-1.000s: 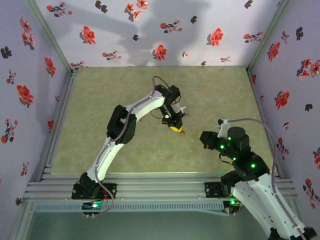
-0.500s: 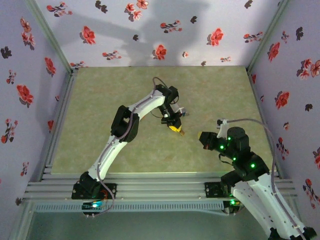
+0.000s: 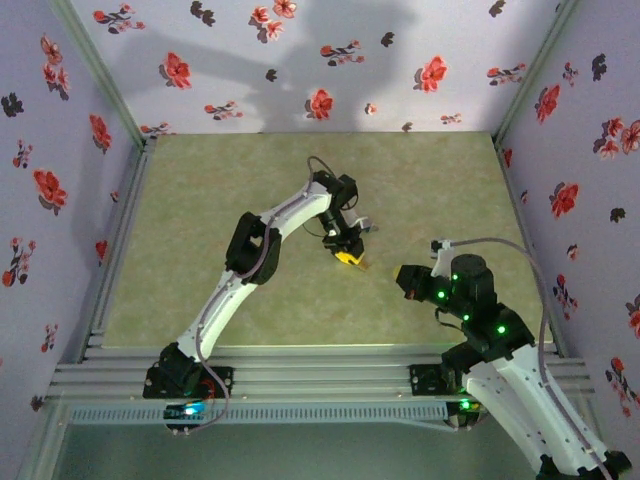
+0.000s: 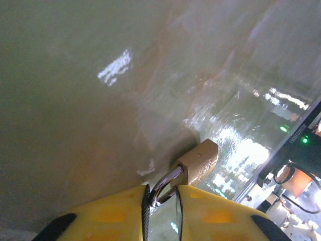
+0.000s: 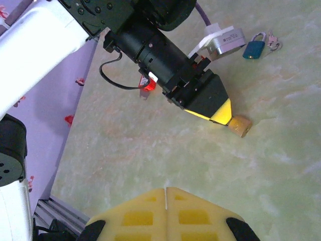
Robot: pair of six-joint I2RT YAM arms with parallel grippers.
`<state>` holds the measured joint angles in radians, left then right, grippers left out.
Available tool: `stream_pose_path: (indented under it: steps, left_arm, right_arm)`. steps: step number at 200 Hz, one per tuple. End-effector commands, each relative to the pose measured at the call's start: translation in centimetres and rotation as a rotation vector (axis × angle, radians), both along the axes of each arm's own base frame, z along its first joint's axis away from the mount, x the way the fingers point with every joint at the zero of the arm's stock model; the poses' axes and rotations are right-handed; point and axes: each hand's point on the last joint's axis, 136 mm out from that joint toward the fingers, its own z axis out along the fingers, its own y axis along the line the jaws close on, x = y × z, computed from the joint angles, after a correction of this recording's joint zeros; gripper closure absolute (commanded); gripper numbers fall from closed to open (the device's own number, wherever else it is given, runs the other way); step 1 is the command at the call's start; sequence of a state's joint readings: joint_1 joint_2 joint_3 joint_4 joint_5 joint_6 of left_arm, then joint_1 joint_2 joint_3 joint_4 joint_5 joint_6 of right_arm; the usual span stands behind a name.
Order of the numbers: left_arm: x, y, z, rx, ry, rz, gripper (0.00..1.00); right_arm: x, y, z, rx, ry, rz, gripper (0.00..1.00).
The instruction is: Lock with the key
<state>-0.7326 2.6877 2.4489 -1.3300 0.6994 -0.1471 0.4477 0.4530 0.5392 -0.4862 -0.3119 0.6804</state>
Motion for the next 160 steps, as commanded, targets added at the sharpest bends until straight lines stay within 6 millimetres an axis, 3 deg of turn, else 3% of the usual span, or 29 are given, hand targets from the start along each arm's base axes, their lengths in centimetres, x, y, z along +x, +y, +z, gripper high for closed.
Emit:
stream_pose_path:
  steps: [1,43,110,134,160]
  left_arm:
    - [0.5,0.3,-0.5,0.026,-0.006,0.010,0.75]
    - [1.5,-0.4,-0.5,0.015,-0.022,0.043,0.74]
    - [3.4,-1.2,1.2,-0.026,-0.062,0.107,0.71]
    - [4.4,-1.2,3.8,-0.064,-0.110,0.124,0.67]
    - [5.9,-0.7,9.3,-0.128,-0.211,0.158,0.55]
  right_arm:
    - [0.3,0.3,0.2,0.026,-0.007,0.005,1.00]
    - [0.4,0.3,-0.5,0.028,0.006,-0.001,1.00]
    - [0.5,0.4,-1.2,0.025,0.020,-0.005,1.00]
    - [0.6,0.2,-1.8,0.006,0.035,-0.011,1.00]
    - [0.8,-0.1,-2.4,-0.018,0.044,-0.025,1.00]
